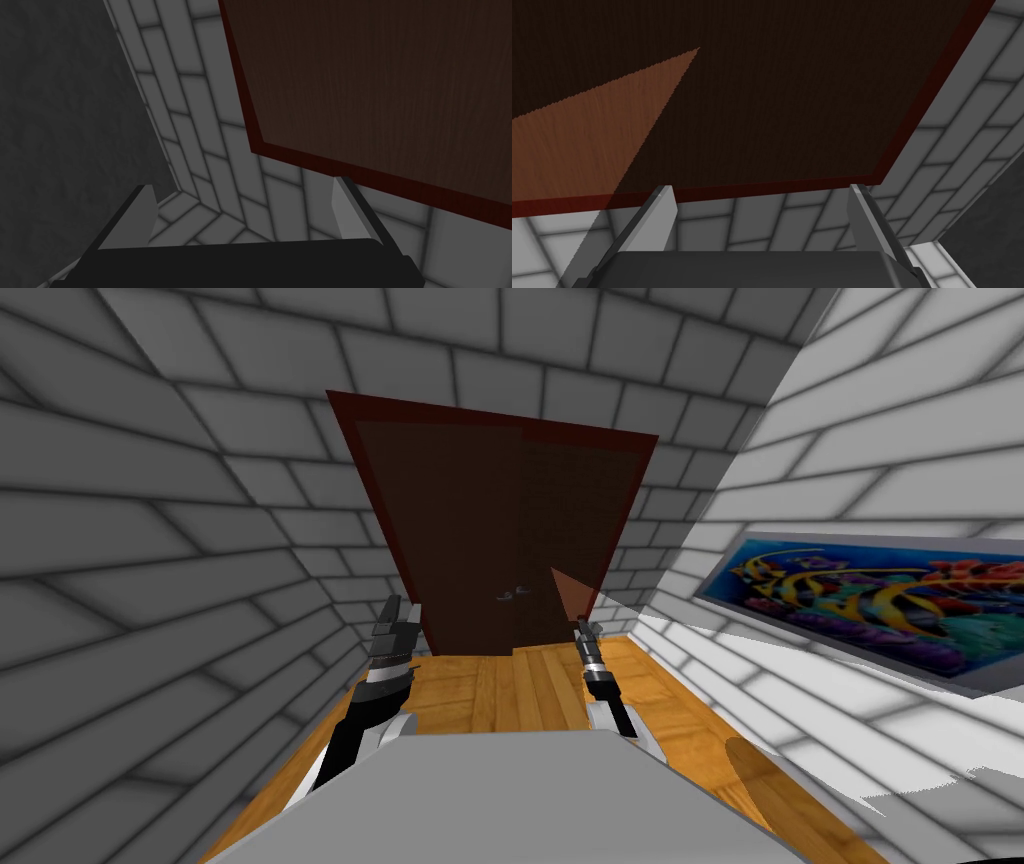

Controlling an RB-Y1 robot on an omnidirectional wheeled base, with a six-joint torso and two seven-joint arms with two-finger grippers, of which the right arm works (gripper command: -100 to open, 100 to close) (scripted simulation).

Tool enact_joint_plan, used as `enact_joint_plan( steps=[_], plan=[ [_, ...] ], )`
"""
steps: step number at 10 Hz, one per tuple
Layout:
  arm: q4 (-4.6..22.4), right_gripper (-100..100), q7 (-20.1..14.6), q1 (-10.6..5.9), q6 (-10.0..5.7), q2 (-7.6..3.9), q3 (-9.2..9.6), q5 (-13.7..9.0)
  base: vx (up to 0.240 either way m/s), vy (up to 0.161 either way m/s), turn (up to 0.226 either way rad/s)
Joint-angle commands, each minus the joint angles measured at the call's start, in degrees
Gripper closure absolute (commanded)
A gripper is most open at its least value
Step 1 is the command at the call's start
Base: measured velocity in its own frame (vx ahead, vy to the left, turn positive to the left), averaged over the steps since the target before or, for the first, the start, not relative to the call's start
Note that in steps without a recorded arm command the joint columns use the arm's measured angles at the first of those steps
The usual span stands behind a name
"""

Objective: Pull the door open

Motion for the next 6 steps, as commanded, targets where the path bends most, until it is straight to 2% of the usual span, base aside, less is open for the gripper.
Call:
enact_joint_plan(
  steps=[1,2,6],
  plan=[
    [2.86,-100,-0.52,-1.06,-0.98,-0.2,-0.36,0.09,0.079,-0.004,0.054],
    [3.11,-100,-0.52,-1.06,-0.98,-0.2,-0.36,0.09,0.056,0.004,0.019],
    [10.54,-100,-2.01,-3.33,-3.11,-0.98,-1.31,0.24,0.085,0.012,0.044]
  ],
)
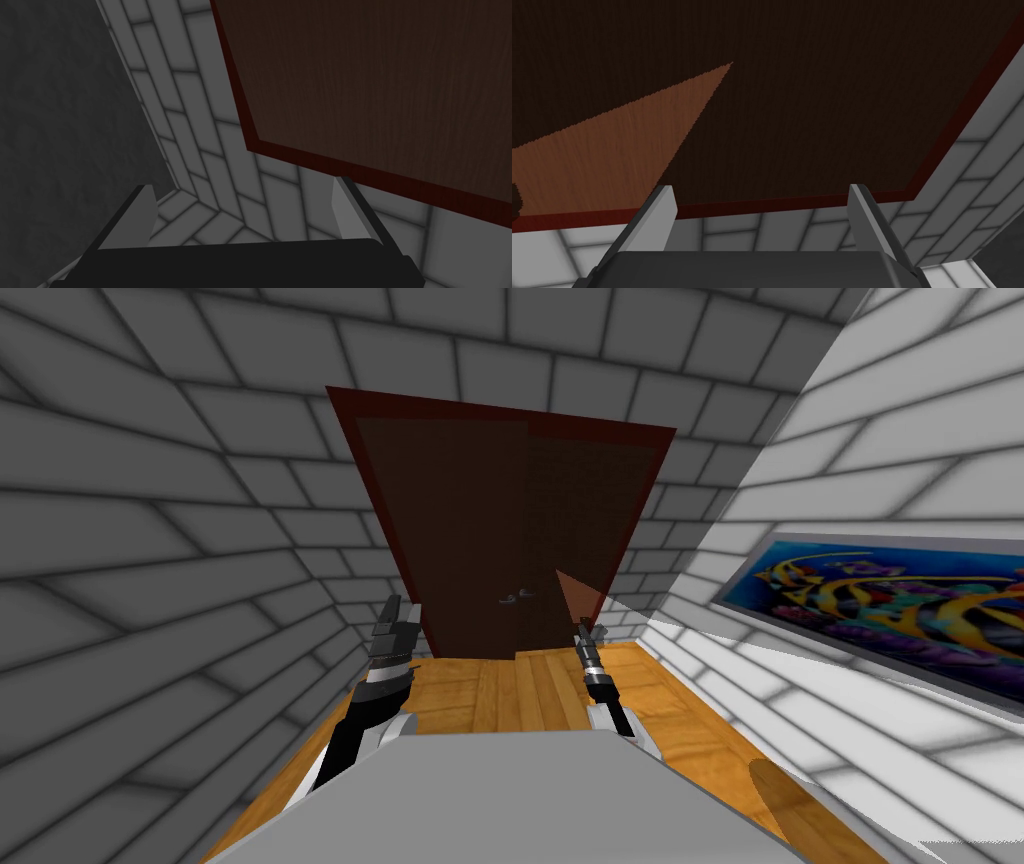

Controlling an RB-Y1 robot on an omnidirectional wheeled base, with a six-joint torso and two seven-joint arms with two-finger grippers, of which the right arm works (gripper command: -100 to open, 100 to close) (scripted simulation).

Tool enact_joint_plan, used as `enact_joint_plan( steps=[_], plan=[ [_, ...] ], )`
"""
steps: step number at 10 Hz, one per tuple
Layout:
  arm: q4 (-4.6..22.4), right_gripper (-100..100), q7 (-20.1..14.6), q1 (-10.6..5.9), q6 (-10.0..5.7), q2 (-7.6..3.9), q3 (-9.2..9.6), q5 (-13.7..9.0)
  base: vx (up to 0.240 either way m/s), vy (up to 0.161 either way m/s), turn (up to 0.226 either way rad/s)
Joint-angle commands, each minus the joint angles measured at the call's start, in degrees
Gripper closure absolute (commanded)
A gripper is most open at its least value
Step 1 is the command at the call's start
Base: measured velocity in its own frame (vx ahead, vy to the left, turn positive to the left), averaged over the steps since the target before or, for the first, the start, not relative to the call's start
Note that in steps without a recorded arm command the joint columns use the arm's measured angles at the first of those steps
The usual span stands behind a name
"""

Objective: Pull the door open

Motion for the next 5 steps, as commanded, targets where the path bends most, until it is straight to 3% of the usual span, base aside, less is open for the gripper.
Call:
enact_joint_plan(
  steps=[1,5],
  plan=[
    [2.86,-100,-0.69,-1.0,-0.96,-0.34,-0.41,0.05,0.104,0.018,0.059],
    [8.74,-100,-1.81,-2.72,-2.55,-0.89,-1.09,0.18,0.085,0.006,0.036]
  ],
)
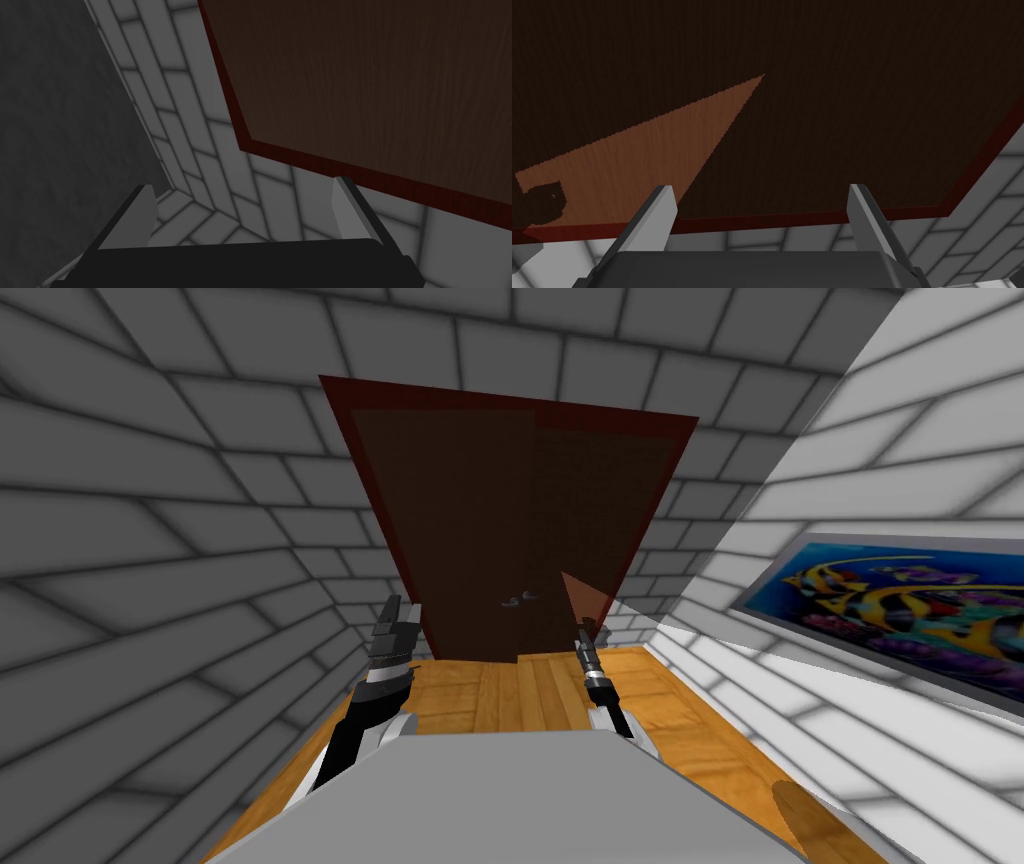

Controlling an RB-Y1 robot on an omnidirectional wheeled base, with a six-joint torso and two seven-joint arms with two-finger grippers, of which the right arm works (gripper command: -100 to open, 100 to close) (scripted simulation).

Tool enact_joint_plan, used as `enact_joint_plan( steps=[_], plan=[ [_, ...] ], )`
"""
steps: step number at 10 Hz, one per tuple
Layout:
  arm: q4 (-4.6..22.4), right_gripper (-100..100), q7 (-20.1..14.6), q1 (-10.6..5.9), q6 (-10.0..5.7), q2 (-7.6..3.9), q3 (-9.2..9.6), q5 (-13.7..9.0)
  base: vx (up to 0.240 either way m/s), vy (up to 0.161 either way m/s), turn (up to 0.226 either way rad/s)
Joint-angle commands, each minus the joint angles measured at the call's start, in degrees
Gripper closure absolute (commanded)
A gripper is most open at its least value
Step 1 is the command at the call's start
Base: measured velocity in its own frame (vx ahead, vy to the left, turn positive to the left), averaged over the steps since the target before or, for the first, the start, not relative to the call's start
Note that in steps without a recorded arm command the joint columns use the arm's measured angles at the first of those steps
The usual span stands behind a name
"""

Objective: Pull the door open

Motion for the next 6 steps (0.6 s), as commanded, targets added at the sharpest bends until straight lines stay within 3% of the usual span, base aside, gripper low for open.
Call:
enact_joint_plan(
  steps=[1,6],
  plan=[
    [2.17,-100,-0.63,-0.7,-0.39,-0.3,-0.3,0.07,0.066,0.012,0.051],
    [10.74,-100,-2.39,-3.52,-2.93,-1.08,-1.32,0.3,0.105,0.012,0.052]
  ],
)
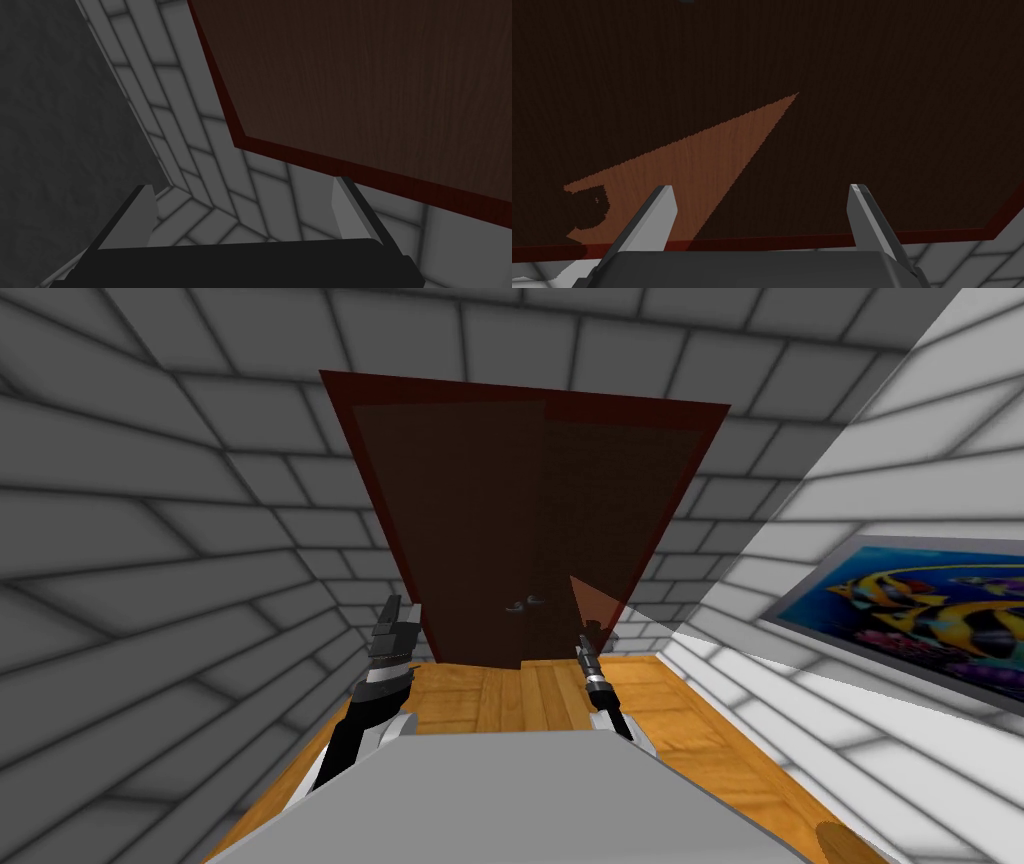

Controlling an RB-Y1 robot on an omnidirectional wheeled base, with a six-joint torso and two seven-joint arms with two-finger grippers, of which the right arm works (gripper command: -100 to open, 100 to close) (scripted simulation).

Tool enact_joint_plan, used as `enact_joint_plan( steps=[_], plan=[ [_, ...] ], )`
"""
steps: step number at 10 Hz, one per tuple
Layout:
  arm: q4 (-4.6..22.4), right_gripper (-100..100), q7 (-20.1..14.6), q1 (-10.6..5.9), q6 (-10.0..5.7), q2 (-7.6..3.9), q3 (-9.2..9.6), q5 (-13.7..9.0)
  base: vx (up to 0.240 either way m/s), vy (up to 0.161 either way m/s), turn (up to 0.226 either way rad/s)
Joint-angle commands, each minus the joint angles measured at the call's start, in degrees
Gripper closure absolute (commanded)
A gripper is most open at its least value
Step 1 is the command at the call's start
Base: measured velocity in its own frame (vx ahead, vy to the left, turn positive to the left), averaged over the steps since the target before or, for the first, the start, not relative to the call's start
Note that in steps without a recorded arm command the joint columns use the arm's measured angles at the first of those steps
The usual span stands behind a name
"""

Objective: Pull the door open

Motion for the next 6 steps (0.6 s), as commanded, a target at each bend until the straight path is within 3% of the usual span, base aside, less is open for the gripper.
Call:
enact_joint_plan(
  steps=[1,2,6],
  plan=[
    [2.86,-100,-0.67,-1.04,-0.96,-0.36,-0.35,0.05,0.098,-0.002,0.063],
    [3.14,-100,-0.67,-1.04,-0.96,-0.36,-0.35,0.05,0.072,0.005,0.02],
    [9.32,-100,-1.96,-3.17,-2.82,-0.84,-1.03,0.24,0.083,0.015,0.046]
  ],
)
